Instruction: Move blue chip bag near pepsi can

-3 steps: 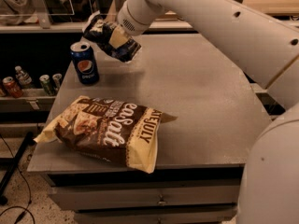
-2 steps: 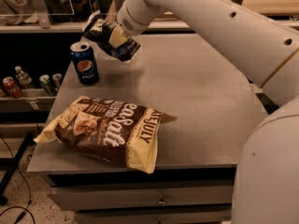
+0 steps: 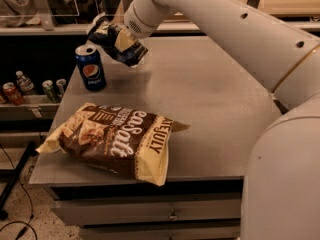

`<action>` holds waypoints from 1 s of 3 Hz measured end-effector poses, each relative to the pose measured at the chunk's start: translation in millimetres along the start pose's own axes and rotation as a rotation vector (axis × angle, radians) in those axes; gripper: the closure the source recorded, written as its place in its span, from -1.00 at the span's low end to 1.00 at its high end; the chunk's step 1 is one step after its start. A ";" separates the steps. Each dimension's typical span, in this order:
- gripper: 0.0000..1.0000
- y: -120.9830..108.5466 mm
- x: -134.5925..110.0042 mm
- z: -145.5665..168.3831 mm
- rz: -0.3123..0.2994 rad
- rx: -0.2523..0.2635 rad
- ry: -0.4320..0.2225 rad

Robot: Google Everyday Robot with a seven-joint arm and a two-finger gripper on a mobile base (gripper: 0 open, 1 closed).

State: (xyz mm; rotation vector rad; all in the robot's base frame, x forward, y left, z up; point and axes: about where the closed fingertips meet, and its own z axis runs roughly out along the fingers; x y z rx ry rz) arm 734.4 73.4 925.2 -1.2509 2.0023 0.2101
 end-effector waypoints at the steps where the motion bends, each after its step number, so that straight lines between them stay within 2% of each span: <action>1: -0.30 2.6 0.5 3.4 -0.003 -0.019 0.001; 2: -0.76 4.8 1.1 5.9 -0.009 -0.032 0.006; 3: -1.00 6.9 0.3 7.2 -0.019 -0.041 0.010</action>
Offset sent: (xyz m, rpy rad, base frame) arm -0.0016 0.0033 -0.0049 -0.0052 0.0255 0.0349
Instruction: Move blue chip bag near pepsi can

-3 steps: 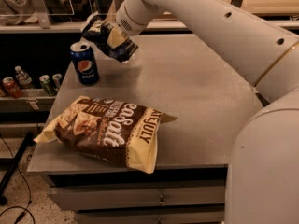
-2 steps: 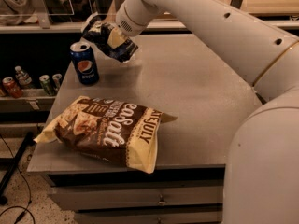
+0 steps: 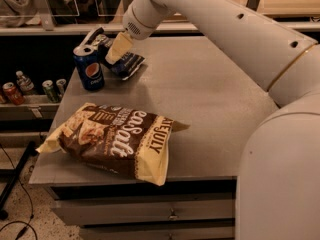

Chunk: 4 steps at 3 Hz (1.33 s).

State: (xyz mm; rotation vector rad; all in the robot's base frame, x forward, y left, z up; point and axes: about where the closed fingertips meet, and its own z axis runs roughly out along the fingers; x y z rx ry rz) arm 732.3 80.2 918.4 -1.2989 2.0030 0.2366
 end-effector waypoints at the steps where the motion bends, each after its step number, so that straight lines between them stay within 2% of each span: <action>1: -1.00 0.8 -0.3 1.0 -0.010 -0.007 0.007; 3: -1.00 -3.1 7.1 -8.8 -0.052 -0.047 0.015; 4: -1.00 -9.4 20.8 -20.4 -0.075 -0.101 0.049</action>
Offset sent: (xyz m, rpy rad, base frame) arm -0.0001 -0.0115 0.0058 -0.0255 0.0004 0.0539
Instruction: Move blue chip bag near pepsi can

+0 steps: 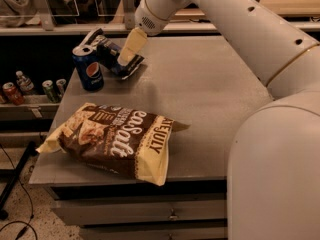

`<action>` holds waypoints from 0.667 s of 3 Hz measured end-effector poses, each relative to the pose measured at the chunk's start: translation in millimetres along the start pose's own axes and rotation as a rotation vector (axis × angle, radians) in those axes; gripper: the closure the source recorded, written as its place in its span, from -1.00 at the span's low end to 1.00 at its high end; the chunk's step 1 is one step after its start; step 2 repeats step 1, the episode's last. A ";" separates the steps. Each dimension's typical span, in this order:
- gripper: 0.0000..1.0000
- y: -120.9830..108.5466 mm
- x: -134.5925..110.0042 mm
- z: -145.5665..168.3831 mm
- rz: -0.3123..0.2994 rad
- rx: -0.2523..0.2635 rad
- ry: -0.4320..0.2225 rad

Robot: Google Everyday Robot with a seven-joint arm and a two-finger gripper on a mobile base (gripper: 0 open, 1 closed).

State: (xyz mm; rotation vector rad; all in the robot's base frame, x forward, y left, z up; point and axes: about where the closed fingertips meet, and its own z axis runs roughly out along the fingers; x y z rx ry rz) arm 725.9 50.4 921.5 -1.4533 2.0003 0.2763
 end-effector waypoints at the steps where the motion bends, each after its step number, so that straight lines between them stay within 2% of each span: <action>1: -1.00 -0.5 1.4 -0.6 0.000 -0.003 0.003; 2: -1.00 -0.5 1.4 -0.6 0.000 -0.003 0.003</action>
Offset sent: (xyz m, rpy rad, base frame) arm 0.0000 0.0000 0.0000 0.0000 0.0000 0.0000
